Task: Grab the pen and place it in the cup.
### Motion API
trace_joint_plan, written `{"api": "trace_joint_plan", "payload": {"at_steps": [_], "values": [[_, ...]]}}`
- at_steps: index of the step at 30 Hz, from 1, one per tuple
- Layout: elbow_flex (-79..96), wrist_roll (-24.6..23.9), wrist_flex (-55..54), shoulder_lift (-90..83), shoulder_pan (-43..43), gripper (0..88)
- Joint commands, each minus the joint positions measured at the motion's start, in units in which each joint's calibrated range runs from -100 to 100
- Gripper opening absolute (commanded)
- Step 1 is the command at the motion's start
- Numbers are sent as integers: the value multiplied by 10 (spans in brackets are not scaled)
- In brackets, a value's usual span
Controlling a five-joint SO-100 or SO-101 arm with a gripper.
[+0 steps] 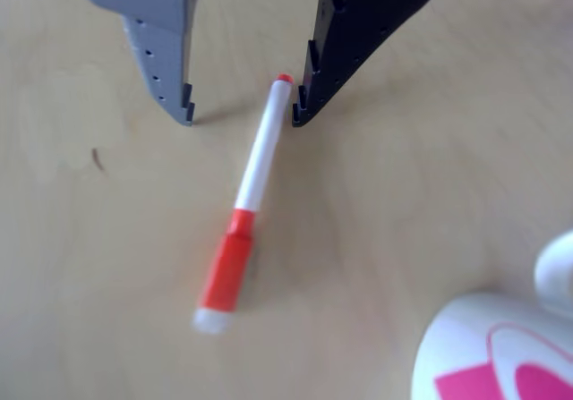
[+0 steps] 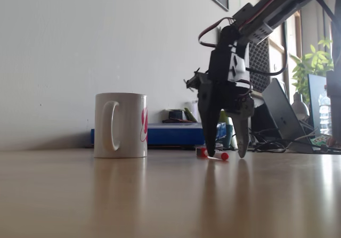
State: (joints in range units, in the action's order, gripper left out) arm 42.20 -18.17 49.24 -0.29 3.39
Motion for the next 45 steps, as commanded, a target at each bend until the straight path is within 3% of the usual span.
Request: {"api": "trace_joint_plan", "payload": {"at_steps": [1,30,38,45], "values": [[-59,3,13,30,7,272],[-120,-3,40,80,-41,272],[-120,-40,52,85,-40,272],[-173,-41,97,137,-34,272]]}}
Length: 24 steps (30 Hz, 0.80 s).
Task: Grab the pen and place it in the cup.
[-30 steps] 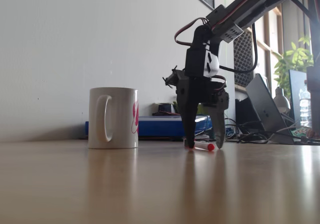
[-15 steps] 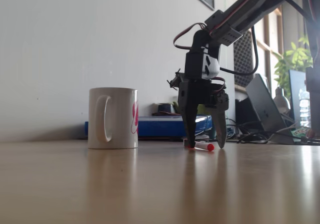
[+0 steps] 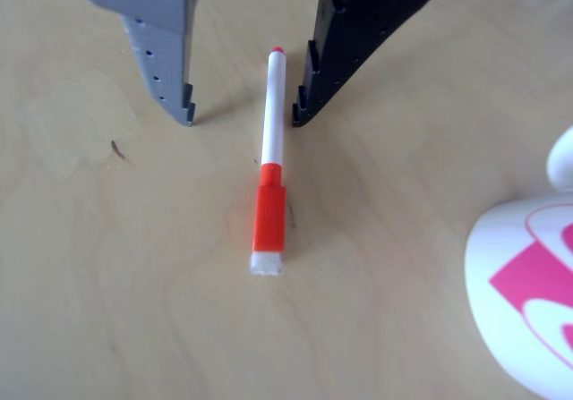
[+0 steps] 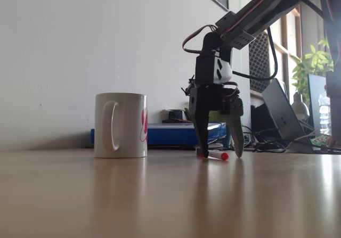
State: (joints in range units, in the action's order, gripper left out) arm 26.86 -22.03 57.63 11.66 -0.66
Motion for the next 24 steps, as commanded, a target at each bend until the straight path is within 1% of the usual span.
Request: {"api": "trace_joint_plan", "payload": {"at_steps": [1,17,19,24], "values": [[-28,-2,19,23,7,272],[-37,-2,23,33,6,269],[-36,-2,23,33,6,240],[-35,-2,21,33,6,103]]}}
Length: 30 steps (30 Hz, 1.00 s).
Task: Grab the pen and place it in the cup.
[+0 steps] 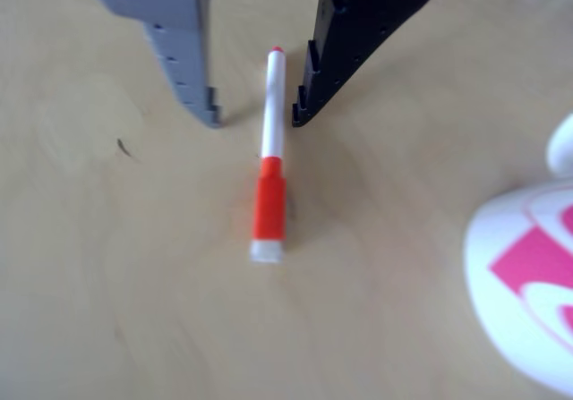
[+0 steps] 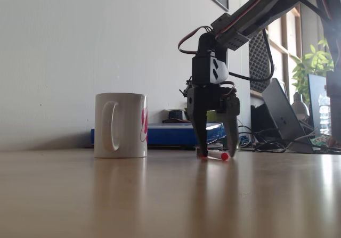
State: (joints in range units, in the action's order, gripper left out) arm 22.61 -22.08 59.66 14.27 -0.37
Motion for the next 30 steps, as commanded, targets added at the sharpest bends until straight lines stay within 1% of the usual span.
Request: {"api": "trace_joint_plan", "payload": {"at_steps": [1,5,15,21,27,30], "values": [[7,-1,1,7,3,72],[8,-1,1,7,3,10],[13,2,-8,-5,-5,10],[34,3,-8,-142,-6,10],[60,35,-9,-285,-8,10],[70,52,-34,-342,-18,9]]}}
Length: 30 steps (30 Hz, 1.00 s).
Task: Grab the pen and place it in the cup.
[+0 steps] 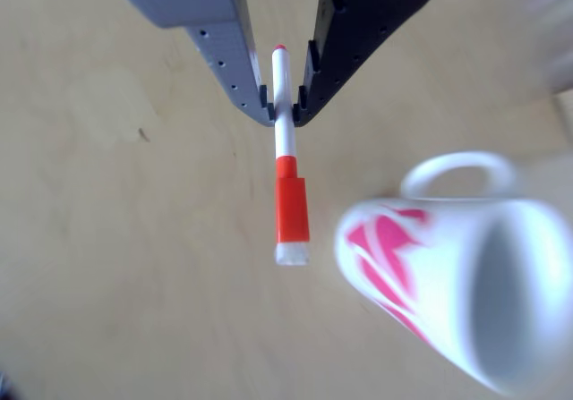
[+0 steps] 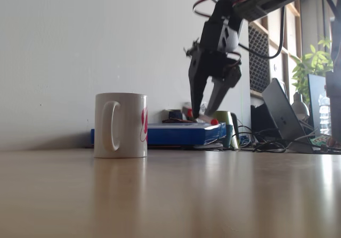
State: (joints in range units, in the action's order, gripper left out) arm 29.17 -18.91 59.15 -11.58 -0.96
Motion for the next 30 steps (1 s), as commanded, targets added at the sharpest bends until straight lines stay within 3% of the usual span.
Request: {"api": "trace_joint_plan", "payload": {"at_steps": [1,13,23,30], "values": [[14,28,-47,-103,-13,9],[177,127,-356,-247,20,9],[161,130,-553,-205,38,9],[60,124,-575,-73,39,9]]}}
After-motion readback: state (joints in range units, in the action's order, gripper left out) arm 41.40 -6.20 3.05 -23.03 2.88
